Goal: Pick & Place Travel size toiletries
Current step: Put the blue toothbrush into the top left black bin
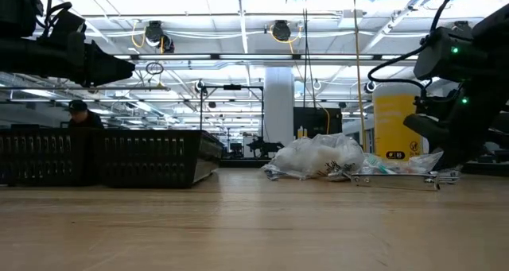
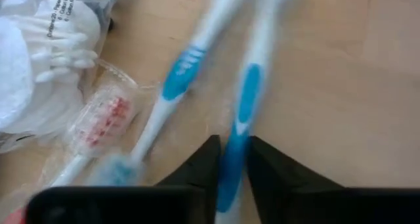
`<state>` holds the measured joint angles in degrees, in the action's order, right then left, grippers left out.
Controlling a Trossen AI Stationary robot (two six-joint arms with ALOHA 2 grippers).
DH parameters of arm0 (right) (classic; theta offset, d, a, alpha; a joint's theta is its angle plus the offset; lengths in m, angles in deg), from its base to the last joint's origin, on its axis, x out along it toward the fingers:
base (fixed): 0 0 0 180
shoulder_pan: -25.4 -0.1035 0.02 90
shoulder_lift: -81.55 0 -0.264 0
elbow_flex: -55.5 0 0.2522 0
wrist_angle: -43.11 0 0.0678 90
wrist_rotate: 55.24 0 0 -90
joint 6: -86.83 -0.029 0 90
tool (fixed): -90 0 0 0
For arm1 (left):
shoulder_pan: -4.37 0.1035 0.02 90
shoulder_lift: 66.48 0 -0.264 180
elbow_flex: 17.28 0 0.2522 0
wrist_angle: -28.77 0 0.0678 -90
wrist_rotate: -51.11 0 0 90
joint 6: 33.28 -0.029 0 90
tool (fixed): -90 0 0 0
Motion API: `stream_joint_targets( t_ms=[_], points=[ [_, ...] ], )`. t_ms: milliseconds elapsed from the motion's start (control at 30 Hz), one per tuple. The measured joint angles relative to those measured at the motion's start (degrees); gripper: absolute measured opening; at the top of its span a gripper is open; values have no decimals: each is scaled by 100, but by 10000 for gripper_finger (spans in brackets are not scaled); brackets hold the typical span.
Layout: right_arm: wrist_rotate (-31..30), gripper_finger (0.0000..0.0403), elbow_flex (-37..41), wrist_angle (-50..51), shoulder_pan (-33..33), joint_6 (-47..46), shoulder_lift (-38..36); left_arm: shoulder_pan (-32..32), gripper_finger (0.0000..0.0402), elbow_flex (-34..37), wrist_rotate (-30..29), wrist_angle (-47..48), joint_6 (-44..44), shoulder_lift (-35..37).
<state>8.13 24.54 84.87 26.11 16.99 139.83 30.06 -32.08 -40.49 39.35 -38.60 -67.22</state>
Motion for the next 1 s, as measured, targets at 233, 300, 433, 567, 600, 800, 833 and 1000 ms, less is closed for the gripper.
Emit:
stream_joint_targets(
  t_ms=[233, 300, 433, 567, 600, 800, 833, 1000],
  points=[
    [125, 19, -164, -6, -10, 639, -122, 0, 274, 0, 0, 0, 0, 1],
    [75, 16, -298, 37, -54, 941, -200, 0, 274, 0, -2, 0, 0, 1],
    [-334, 1, -602, 7, -144, 1641, -401, 0, 273, 0, -2, 0, -1, 1],
    [-684, 1, -822, -10, -155, 2238, -613, 0, 273, 0, -2, 0, 0, 1],
    [-700, 2, -860, -20, -155, 2413, -679, 0, 274, 0, -1, 0, -1, 0],
    [-763, 1, -940, -566, -155, 3360, -1042, 0, 273, 0, 0, 0, 0, -1],
    [-763, 1, -940, -757, -155, 3568, -1097, 0, 273, 0, -2, 0, 0, 1],
    [-497, 1, -944, -2272, -155, 5005, -1228, 0, 274, 0, 0, 0, 0, 1]
  ],
)
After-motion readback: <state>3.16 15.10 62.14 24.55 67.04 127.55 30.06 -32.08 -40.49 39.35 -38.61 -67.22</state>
